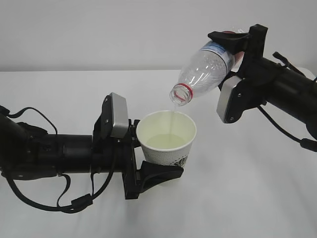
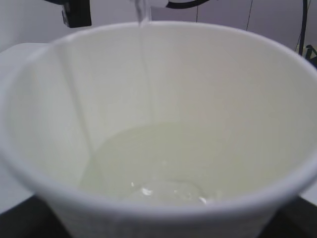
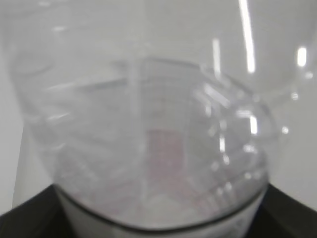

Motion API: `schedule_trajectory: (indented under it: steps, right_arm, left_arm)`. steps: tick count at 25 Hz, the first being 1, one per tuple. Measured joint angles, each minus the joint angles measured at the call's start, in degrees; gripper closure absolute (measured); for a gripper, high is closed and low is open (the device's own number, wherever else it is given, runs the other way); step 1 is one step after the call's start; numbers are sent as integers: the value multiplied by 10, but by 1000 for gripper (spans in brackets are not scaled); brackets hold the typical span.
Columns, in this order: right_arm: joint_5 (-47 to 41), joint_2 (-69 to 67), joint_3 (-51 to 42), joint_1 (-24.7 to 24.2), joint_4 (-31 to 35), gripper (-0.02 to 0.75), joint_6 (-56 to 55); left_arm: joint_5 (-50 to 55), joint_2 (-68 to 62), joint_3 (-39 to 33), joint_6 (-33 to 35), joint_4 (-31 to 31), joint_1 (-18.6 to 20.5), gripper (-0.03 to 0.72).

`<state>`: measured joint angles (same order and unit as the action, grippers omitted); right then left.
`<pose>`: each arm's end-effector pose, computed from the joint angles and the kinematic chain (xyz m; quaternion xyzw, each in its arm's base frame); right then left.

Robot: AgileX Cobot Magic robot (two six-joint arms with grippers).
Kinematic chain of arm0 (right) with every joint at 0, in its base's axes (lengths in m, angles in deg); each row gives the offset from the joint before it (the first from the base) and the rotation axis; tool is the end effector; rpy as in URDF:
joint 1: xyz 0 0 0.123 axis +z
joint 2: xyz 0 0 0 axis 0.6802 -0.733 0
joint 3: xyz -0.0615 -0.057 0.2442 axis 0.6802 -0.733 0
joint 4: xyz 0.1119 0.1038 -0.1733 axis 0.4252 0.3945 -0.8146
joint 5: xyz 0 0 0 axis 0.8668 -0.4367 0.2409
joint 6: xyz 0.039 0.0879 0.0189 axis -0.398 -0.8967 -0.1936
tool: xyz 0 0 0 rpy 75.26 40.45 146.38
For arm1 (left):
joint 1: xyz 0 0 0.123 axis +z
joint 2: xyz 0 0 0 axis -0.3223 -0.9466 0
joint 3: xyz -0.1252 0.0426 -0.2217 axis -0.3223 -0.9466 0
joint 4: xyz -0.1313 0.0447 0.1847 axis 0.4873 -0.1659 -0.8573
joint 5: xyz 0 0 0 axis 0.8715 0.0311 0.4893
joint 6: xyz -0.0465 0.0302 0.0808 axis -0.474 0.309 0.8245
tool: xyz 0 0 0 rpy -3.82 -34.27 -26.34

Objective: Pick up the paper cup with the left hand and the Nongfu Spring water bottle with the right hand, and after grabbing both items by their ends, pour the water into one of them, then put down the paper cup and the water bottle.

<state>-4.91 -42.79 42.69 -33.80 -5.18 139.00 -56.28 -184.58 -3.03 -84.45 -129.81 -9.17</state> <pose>0.3329 0.0972 0.1942 -0.6080 0.2934 -0.3541 0.6472 0.2495 -0.2175 0.1122 0.5006 0.5916 -0.3992 0.4899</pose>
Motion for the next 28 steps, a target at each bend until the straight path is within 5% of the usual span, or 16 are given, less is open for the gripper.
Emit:
schedule_trajectory:
  steps: [28]
  right_arm:
    - [0, 0, 0, 0, 0, 197, 3]
  left_arm:
    - [0, 0, 0, 0, 1, 0, 89]
